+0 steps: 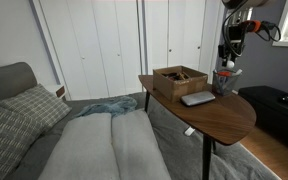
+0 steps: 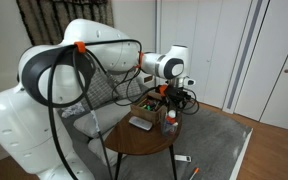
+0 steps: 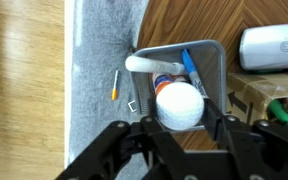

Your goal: Pick up the white golf ball from the cardboard box and put it in the gray pen holder

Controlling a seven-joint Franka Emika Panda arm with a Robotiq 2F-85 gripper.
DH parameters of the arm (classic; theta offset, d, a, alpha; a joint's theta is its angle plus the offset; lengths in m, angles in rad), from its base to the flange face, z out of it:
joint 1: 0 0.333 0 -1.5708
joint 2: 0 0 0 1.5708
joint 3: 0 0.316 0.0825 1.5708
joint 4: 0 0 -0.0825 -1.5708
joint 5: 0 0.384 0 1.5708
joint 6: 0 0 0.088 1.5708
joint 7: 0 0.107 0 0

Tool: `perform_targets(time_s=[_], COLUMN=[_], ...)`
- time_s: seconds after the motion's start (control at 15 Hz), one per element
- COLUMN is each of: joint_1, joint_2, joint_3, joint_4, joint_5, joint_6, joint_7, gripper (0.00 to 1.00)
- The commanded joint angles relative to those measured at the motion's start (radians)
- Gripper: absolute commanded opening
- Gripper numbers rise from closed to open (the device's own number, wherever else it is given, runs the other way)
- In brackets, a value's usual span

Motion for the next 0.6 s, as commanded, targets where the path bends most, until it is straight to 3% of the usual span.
perform_targets(time_s=[0.0,0.53], joint_1=[-0.003,-0.002], joint_2=[0.026,0.048], joint_3=[-0.007,-0.005], joint_4=[0.012,0.02], joint_5=[-0.002,-0.009], joint_6=[0.026,0.025], joint_7=[0.01,0.009], gripper=[0.22,0.22])
